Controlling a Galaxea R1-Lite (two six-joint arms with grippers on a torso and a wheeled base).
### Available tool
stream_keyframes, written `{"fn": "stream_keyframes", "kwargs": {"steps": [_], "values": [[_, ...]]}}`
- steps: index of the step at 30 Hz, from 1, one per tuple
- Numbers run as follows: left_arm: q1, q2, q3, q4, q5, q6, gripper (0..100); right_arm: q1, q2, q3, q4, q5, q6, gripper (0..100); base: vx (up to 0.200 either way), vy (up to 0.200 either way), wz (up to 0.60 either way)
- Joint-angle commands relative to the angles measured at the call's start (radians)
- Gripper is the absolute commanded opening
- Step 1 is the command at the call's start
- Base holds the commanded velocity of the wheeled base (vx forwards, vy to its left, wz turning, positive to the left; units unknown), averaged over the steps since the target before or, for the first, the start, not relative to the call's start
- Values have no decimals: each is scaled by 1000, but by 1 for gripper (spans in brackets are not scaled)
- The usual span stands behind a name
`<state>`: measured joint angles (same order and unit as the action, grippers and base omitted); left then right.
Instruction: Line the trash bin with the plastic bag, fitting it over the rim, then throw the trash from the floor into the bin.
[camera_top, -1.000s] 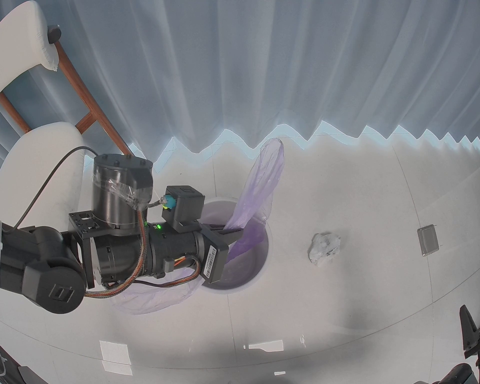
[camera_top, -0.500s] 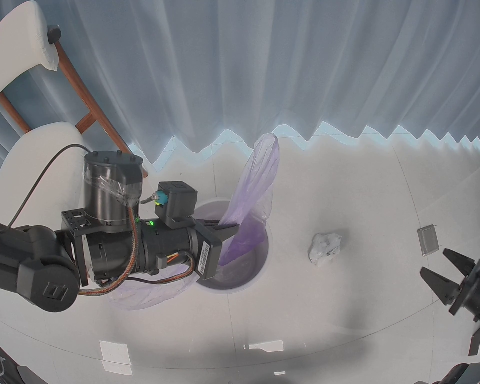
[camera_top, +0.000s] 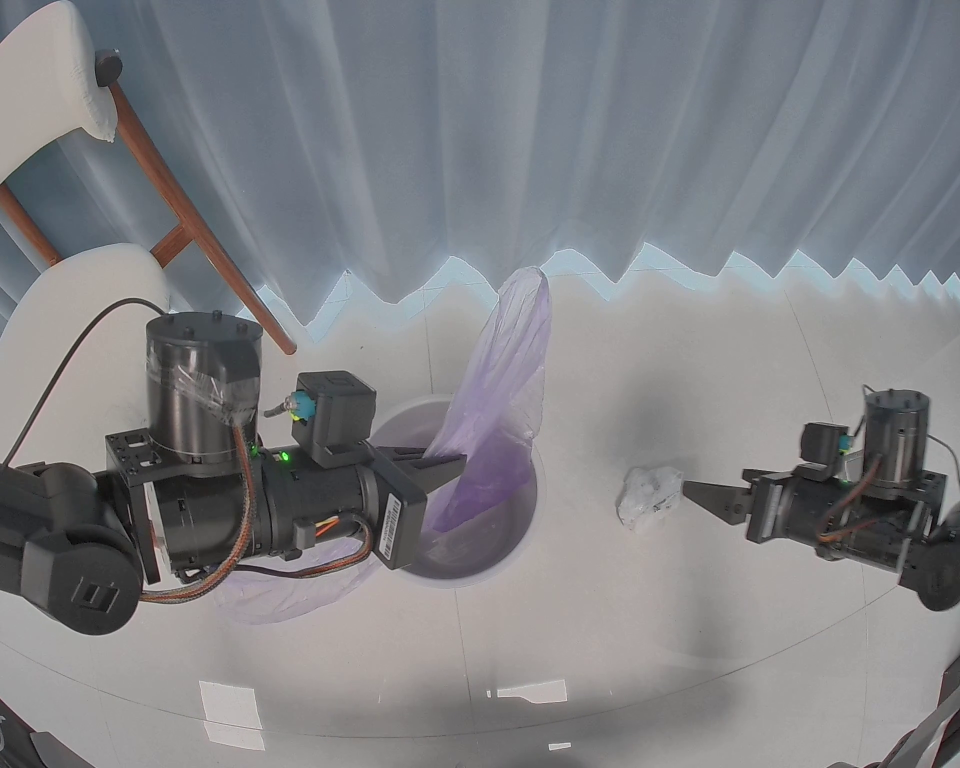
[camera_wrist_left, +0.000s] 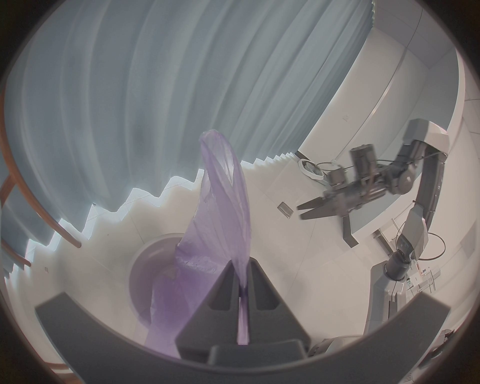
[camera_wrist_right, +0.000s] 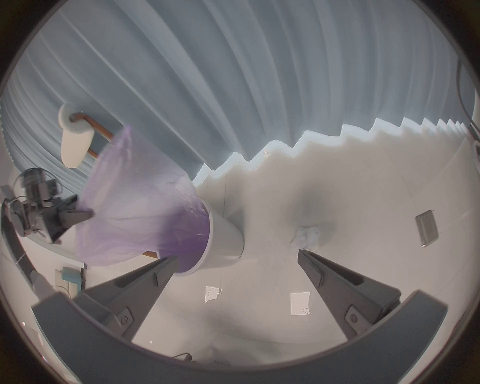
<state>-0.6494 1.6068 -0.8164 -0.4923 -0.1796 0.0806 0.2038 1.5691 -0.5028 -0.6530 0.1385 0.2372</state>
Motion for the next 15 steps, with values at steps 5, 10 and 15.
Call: {"fn": "stream_keyframes", "kwargs": {"steps": [5, 10, 15], "values": [[23, -34, 34, -18, -66, -2, 0, 39, 494, -292, -148, 9, 30, 100, 0, 0, 0], [28, -33, 36, -38, -66, -9, 0, 40, 511, -338, -149, -7, 20, 100, 120, 0, 0], [27, -24, 36, -38, -58, -7, 0, 40, 512, -353, -149, -10, 5, 100, 200, 0, 0]]}}
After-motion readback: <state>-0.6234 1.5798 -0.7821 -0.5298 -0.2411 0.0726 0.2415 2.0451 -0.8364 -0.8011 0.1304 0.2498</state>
